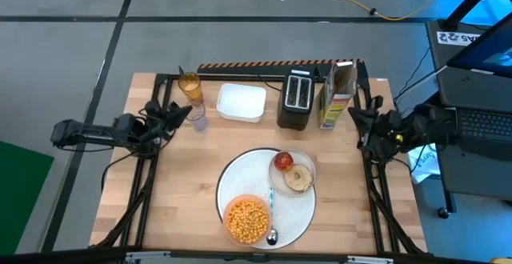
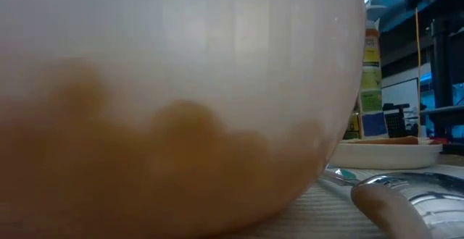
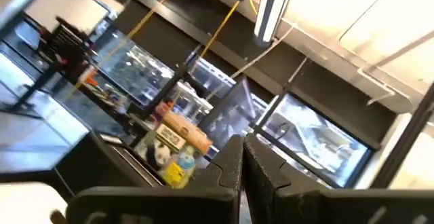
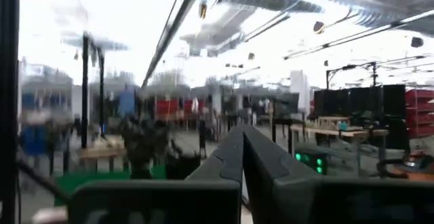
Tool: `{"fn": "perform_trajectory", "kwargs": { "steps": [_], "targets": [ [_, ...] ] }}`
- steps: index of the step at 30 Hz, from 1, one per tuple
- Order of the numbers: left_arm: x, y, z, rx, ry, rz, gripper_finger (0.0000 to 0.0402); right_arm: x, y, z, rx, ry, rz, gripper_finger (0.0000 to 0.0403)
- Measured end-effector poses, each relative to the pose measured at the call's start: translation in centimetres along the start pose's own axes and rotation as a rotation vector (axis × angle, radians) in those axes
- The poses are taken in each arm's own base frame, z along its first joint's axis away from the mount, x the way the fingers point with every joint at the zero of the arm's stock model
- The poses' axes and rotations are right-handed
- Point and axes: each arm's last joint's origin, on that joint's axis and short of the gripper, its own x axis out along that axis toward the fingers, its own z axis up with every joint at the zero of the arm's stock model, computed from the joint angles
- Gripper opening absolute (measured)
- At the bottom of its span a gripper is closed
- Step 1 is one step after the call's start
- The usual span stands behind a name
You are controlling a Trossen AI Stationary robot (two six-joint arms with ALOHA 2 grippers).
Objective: Arrange a breakfast setting
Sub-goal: Return to Home Position
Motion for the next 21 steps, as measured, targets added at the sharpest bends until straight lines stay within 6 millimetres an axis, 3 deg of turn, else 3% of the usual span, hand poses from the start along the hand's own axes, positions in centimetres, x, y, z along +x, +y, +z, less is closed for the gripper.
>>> {"fn": "perform_trajectory", "kwargs": {
  "steps": [5, 12, 21],
  "targets": [
    [-0.4, 0.3, -1.8, -0.065, 0.152, -0.003, 0.0001, -1.2, -0.2, -3.4, 0.063, -0.021, -0.139, 0.0000],
    [-1.0, 0.1, -3.2, -0.013, 0.223, 0.085, 0.0000, -1.9, 0.2, -6.0, 0.149, -0.055, -0.064, 0.0000],
    [-2.0, -0.3, -4.1, 0.033, 0.315, 0.100, 0.0000, -1.9, 0.6, -6.5, 0.125, -0.023, 0.025, 0.0000]
  ]
}}
